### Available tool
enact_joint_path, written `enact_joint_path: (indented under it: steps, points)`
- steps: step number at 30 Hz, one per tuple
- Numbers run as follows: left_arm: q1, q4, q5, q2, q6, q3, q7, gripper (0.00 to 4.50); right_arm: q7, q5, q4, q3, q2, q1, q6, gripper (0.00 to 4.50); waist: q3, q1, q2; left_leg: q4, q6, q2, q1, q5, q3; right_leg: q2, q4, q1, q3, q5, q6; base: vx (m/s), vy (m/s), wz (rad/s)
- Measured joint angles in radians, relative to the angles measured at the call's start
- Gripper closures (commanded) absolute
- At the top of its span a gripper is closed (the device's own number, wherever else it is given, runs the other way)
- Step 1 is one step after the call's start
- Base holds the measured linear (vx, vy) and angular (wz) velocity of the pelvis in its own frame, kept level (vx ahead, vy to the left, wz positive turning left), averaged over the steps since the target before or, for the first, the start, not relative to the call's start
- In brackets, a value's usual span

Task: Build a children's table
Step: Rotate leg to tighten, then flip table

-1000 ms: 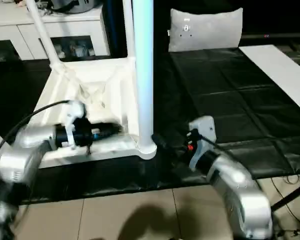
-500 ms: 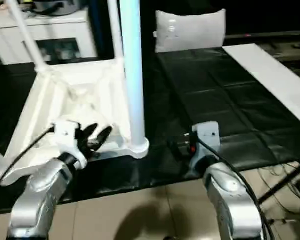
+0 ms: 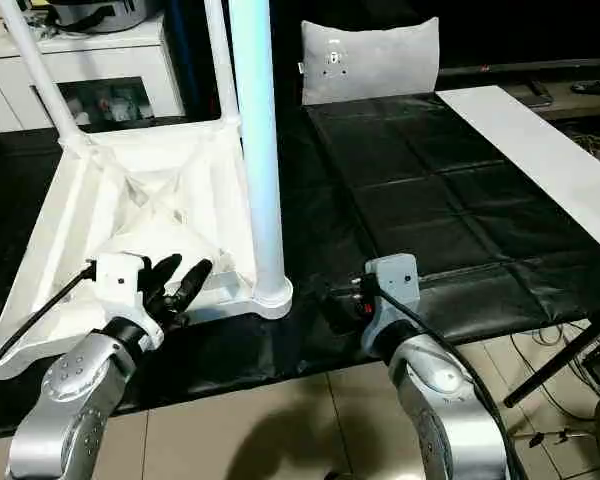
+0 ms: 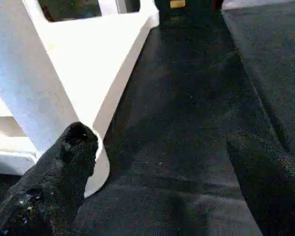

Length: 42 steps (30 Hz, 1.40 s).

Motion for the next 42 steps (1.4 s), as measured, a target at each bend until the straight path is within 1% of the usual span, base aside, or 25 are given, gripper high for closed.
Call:
enact_joint_path:
  steps: [7, 13, 17, 20, 21, 22, 23, 24, 25, 26, 27, 28, 29, 30, 31, 32, 33, 34, 35, 36, 38, 39, 40, 41, 42]
  points:
    - [0.006, 0.0, 0.002, 0.006, 0.005, -0.003, 0.016, 2.09, 0.009, -0.003, 0.021, 0.013, -0.006, 0.005, -0.007, 0.0, 0.0, 0.016, 0.0, 0.0, 0.0, 0.0, 0.0, 0.0, 0.0, 0.0, 0.001, -0.001, 0.001, 0.0, 0.0, 0.0, 0.0, 0.0]
    - [0.015, 0.0, 0.011, 0.011, 0.004, -0.017, 0.019, 2.09, 0.027, -0.001, 0.022, 0.022, -0.017, 0.006, -0.008, 0.0, 0.0, 0.021, -0.001, 0.0, 0.0, 0.0, 0.0, 0.0, 0.001, 0.0, 0.001, -0.001, 0.002, 0.0, 0.0, 0.0, 0.0, 0.0]
    - [0.015, 0.0, 0.018, 0.015, 0.004, -0.025, 0.021, 2.09, 0.041, -0.001, 0.023, 0.044, -0.029, 0.006, -0.011, 0.0, 0.0, 0.024, -0.001, 0.001, 0.0, 0.0, 0.0, 0.0, 0.004, 0.0, 0.003, -0.002, 0.002, 0.0, -0.001, 0.0, 0.0, 0.0]
    - [0.017, -0.001, 0.019, 0.021, -0.002, -0.026, 0.021, 2.09, 0.06, 0.006, 0.023, 0.045, -0.044, 0.006, -0.014, 0.0, 0.0, 0.025, -0.001, 0.001, 0.0, 0.0, 0.001, 0.0, 0.005, 0.0, 0.003, -0.002, 0.002, 0.0, -0.001, 0.0, 0.0, 0.0]
    - [0.018, -0.003, 0.021, 0.031, -0.003, -0.029, 0.02, 2.09, 0.075, 0.01, 0.022, 0.044, -0.051, 0.007, -0.013, 0.0, 0.0, 0.024, 0.001, 0.001, 0.0, -0.006, -0.006, 0.0, -0.016, -0.006, 0.006, 0.002, -0.011, 0.0, -0.001, 0.0, 0.0, 0.0]
    - [0.019, -0.009, 0.025, 0.035, -0.005, -0.036, 0.02, 2.09, 0.079, 0.01, 0.022, 0.044, -0.06, 0.011, -0.013, 0.0, 0.0, 0.017, 0.001, 0.004, 0.0, -0.01, -0.013, 0.001, -0.035, -0.009, 0.005, 0.008, -0.023, 0.0, -0.001, -0.007, -0.037, 0.3]
    - [0.023, -0.014, 0.027, 0.035, -0.006, -0.04, 0.02, 2.09, 0.084, 0.008, 0.023, 0.045, -0.068, 0.014, -0.014, 0.0, 0.001, 0.013, 0.002, 0.006, -0.001, -0.016, -0.018, 0.001, -0.055, -0.007, 0.009, 0.013, -0.024, -0.002, -0.001, 0.014, -0.053, 0.58]
    - [0.033, -0.02, 0.027, 0.035, -0.006, -0.043, 0.021, 2.09, 0.089, 0.006, 0.023, 0.051, -0.076, 0.017, -0.02, 0.0, 0.001, 0.012, 0.003, 0.007, -0.003, -0.02, -0.02, 0.002, -0.074, 0.0, 0.02, 0.018, -0.019, -0.014, -0.001, 0.014, -0.053, 0.58]
    - [0.04, -0.02, 0.023, 0.03, -0.005, -0.042, 0.021, 2.09, 0.092, 0.006, 0.023, 0.055, -0.076, 0.017, -0.024, 0.0, 0.002, 0.008, 0.002, 0.008, -0.007, -0.028, -0.02, 0.004, -0.091, 0.006, 0.04, 0.019, -0.007, -0.027, -0.005, 0.028, -0.076, 0.59]
    - [0.043, -0.02, 0.013, 0.028, -0.004, -0.037, 0.02, 2.09, 0.094, 0.006, 0.023, 0.057, -0.075, 0.018, -0.029, 0.0, 0.003, 0.007, 0.0, 0.007, -0.012, -0.036, -0.02, 0.007, -0.112, 0.012, 0.062, 0.018, 0.005, -0.043, -0.012, 0.06, -0.128, 0.66]
    - [0.045, -0.021, 0.005, 0.023, -0.004, -0.029, 0.021, 2.09, 0.096, 0.006, 0.023, 0.057, -0.075, 0.022, -0.036, 0.0, 0.004, 0.007, -0.006, 0.007, -0.019, -0.046, -0.015, 0.012, -0.134, 0.026, 0.092, 0.014, 0.029, -0.071, -0.034, 0.06, -0.128, 0.66]
    - [0.045, -0.021, 0.003, 0.019, -0.003, -0.022, 0.023, 2.09, 0.097, 0.006, 0.022, 0.057, -0.078, 0.027, -0.043, 0.0, 0.006, 0.011, -0.015, 0.008, -0.019, -0.052, -0.017, 0.012, -0.151, 0.036, 0.109, 0.014, 0.041, -0.086, -0.035, 0.031, -0.166, 0.7]
    - [0.046, -0.021, 0.004, 0.02, -0.005, -0.022, 0.028, 1.79, 0.099, 0.009, 0.023, 0.051, -0.084, 0.033, -0.047, 0.0, 0.004, 0.023, -0.022, 0.016, -0.015, -0.059, -0.015, 0.01, -0.146, 0.037, 0.114, 0.01, 0.038, -0.097, -0.029, -0.018, -0.166, 0.35]
    - [0.056, -0.022, 0.012, 0.017, -0.034, -0.023, 0.035, 1.73, 0.103, 0.01, 0.025, 0.039, -0.09, 0.037, -0.051, 0.0, 0.009, 0.053, -0.033, 0.034, 0.029, -0.046, -0.016, -0.013, -0.101, 0.037, 0.121, 0.006, 0.045, -0.101, -0.034, -0.018, -0.166, 0.35]
    - [0.062, -0.021, 0.017, 0.016, -0.048, -0.033, 0.038, 1.73, 0.105, 0.01, 0.026, 0.028, -0.096, 0.043, -0.055, 0.0, 0.01, 0.074, -0.036, 0.049, 0.038, -0.049, -0.016, -0.015, -0.067, 0.037, 0.121, 0.002, 0.05, -0.103, -0.033, -0.004, -0.148, 0.09]
    - [0.063, -0.022, 0.021, 0.013, -0.06, -0.039, 0.039, 1.73, 0.106, 0.01, 0.028, 0.016, -0.103, 0.05, -0.062, 0.0, 0.009, 0.09, -0.036, 0.052, 0.04, -0.059, -0.015, -0.016, -0.042, 0.037, 0.122, -0.004, 0.057, -0.103, -0.032, 0.003, -0.095, 0.05]
    - [0.061, -0.022, 0.019, 0.011, -0.073, -0.038, 0.042, 1.58, 0.105, 0.009, 0.034, 0.006, -0.109, 0.051, -0.063, 0.0, 0.006, 0.111, -0.032, 0.046, 0.052, -0.077, -0.012, -0.022, -0.03, 0.037, 0.122, -0.009, 0.058, -0.102, -0.032, 0.003, -0.095, 0.05]
    - [0.061, -0.023, 0.013, 0.005, -0.078, -0.03, 0.047, 1.43, 0.106, 0.01, 0.04, -0.002, -0.112, 0.051, -0.064, 0.0, 0.004, 0.125, -0.029, 0.036, 0.061, -0.087, -0.009, -0.024, -0.028, 0.039, 0.123, -0.01, 0.055, -0.101, -0.034, 0.0, 0.0, 0.0]
    - [0.064, -0.023, 0.006, 0.0, -0.081, -0.019, 0.051, 1.43, 0.107, 0.01, 0.049, -0.006, -0.113, 0.051, -0.065, 0.0, 0.002, 0.138, -0.024, 0.035, 0.063, -0.084, -0.004, -0.019, -0.026, 0.04, 0.123, -0.007, 0.052, -0.098, -0.039, 0.0, 0.0, 0.0]
    - [0.074, -0.024, -0.01, -0.008, -0.089, 0.002, 0.058, 1.3, 0.11, 0.01, 0.052, -0.003, -0.112, 0.051, -0.068, 0.0, 0.001, 0.143, -0.02, 0.033, 0.052, -0.078, -0.002, -0.013, -0.024, 0.042, 0.117, -0.002, 0.048, -0.097, -0.039, 0.0, 0.0, 0.0]
    - [0.086, -0.028, -0.03, -0.023, -0.098, 0.036, 0.073, 1.26, 0.12, 0.014, 0.052, -0.002, -0.115, 0.05, -0.08, 0.0, 0.0, 0.145, -0.015, 0.032, 0.047, -0.063, 0.0, -0.011, -0.016, 0.052, 0.097, 0.006, 0.048, -0.086, -0.038, 0.0, 0.0, 0.0]
    - [0.088, -0.031, -0.034, -0.029, -0.101, 0.052, 0.084, 1.12, 0.128, 0.021, 0.052, -0.002, -0.116, 0.05, -0.091, 0.0, -0.001, 0.146, -0.014, 0.03, 0.043, -0.057, 0.0, -0.012, -0.011, 0.055, 0.086, 0.01, 0.048, -0.077, -0.038, 0.0, 0.0, 0.0]
    - [0.089, -0.031, -0.037, -0.031, -0.108, 0.065, 0.095, 0.97, 0.14, 0.033, 0.051, -0.003, -0.117, 0.05, -0.1, 0.0, 0.0, 0.144, -0.015, 0.03, 0.04, -0.057, -0.001, -0.014, -0.008, 0.054, 0.084, 0.012, 0.048, -0.076, -0.036, 0.0, 0.0, 0.0]
    - [0.089, -0.032, -0.039, -0.031, -0.115, 0.073, 0.105, 0.89, 0.15, 0.041, 0.051, -0.003, -0.117, 0.05, -0.109, 0.0, 0.0, 0.141, -0.015, 0.03, 0.039, -0.057, 0.0, -0.015, -0.005, 0.053, 0.083, 0.015, 0.049, -0.075, -0.035, 0.0, 0.0, 0.0]
    - [0.089, -0.035, -0.038, -0.028, -0.122, 0.076, 0.111, 0.89, 0.158, 0.046, 0.05, -0.003, -0.116, 0.05, -0.122, 0.0, 0.001, 0.135, -0.017, 0.03, 0.04, -0.058, 0.001, -0.015, -0.002, 0.051, 0.079, 0.016, 0.049, -0.074, -0.033, 0.0, 0.0, 0.0]
